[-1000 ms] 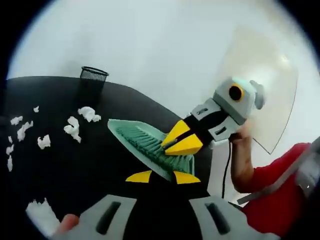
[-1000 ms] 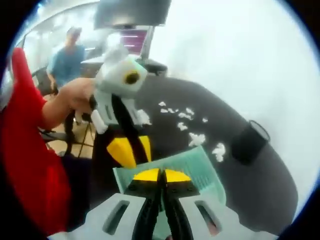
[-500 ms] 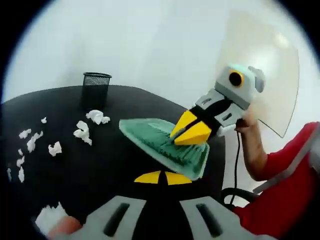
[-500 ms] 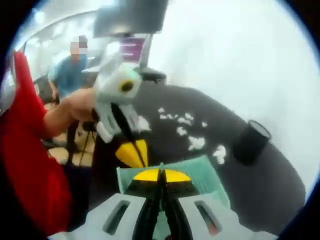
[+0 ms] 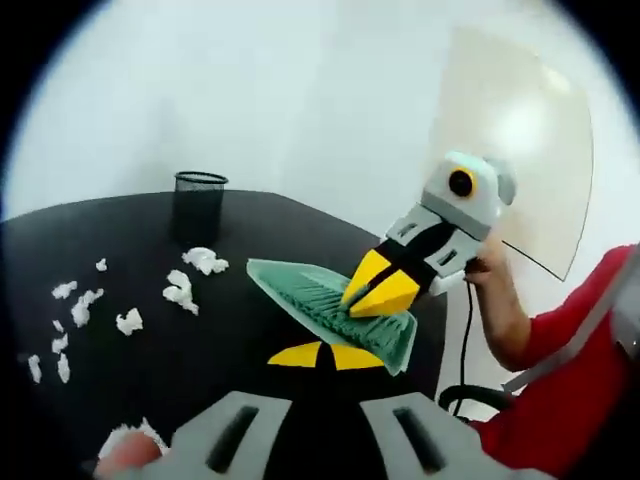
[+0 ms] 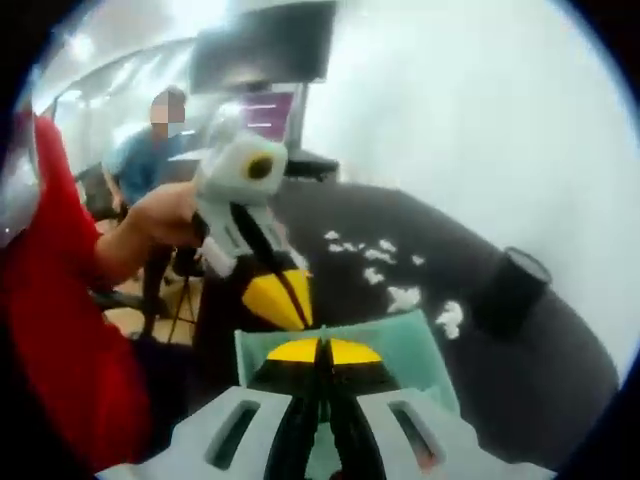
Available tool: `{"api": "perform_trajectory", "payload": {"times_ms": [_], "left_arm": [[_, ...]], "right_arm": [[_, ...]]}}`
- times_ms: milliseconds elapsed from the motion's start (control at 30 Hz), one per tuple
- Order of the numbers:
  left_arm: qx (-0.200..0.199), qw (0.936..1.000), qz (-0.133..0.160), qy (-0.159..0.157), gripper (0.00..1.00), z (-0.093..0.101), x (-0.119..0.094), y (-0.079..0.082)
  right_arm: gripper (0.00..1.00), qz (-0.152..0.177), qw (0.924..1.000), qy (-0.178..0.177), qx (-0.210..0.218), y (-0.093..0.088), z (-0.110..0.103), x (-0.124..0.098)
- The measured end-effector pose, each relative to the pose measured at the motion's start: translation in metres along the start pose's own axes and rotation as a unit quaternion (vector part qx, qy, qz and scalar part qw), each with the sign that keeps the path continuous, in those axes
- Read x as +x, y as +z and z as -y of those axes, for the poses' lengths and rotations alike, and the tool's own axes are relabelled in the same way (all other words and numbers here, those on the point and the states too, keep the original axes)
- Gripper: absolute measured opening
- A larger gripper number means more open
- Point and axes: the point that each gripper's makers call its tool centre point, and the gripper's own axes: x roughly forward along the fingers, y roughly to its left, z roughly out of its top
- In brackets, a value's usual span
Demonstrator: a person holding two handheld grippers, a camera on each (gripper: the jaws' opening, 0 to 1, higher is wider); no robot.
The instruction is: Pick up the broom and sweep the trash on the tabletop into the dustpan.
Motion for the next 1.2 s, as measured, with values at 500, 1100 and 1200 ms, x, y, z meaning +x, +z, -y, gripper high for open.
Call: {"api": "perform_trajectory", "payload": {"times_ms": [500,1100,1200], "left_arm": [[-0.072,0.9958,0.002,-0.057,0.11,0.006,0.007,-0.007],[-0.038,0.9985,-0.037,-0.016,0.0,0.002,0.017,-0.025],[-0.017,0.9994,-0.028,0.01,0.01,-0.004,0.008,-0.02]], "right_arm": [[0.04,0.005,0.9998,-0.006,-0.018,0.002,-0.007,0.0],[0.04,0.125,0.9916,0.023,0.023,0.031,-0.005,-0.006],[0.04,0.107,0.994,0.021,0.012,0.026,-0.008,-0.005]]}}
